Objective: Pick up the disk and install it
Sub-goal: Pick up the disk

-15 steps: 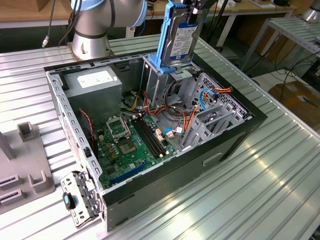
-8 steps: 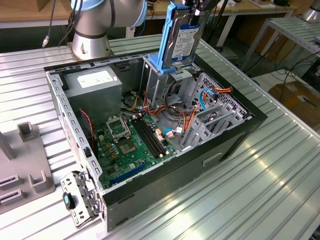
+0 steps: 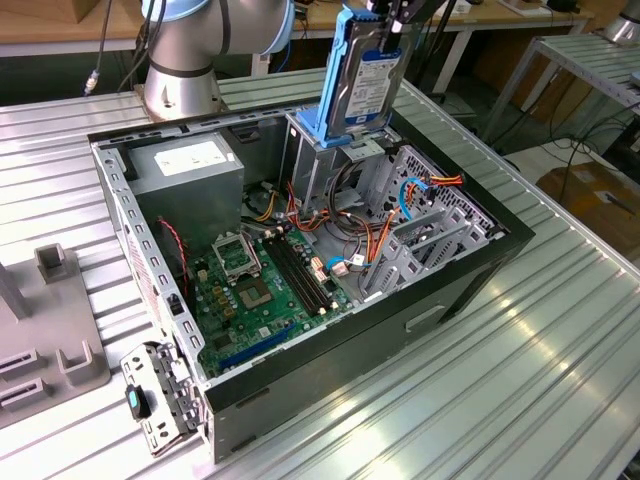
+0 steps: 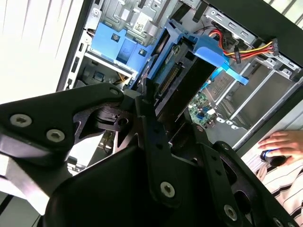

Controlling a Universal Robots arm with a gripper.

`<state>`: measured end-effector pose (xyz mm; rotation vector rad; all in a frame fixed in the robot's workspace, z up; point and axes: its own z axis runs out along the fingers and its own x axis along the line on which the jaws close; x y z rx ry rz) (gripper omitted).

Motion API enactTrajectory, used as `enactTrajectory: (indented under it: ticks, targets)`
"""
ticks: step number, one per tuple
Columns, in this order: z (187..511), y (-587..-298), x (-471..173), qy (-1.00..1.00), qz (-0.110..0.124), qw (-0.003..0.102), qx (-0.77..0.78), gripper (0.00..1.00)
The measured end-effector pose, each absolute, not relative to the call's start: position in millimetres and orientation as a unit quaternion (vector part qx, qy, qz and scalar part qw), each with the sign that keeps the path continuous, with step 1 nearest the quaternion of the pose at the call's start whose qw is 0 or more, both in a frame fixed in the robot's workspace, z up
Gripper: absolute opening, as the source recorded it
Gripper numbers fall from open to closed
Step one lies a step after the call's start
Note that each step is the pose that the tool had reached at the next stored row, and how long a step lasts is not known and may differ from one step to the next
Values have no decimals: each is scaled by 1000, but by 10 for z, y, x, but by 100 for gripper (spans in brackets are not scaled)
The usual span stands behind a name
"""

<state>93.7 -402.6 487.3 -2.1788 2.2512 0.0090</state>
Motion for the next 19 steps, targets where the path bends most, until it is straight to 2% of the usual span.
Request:
enactTrajectory:
  ticks: [19]
  targets:
    - [4873, -4182, 937, 719, 3, 4, -695, 35]
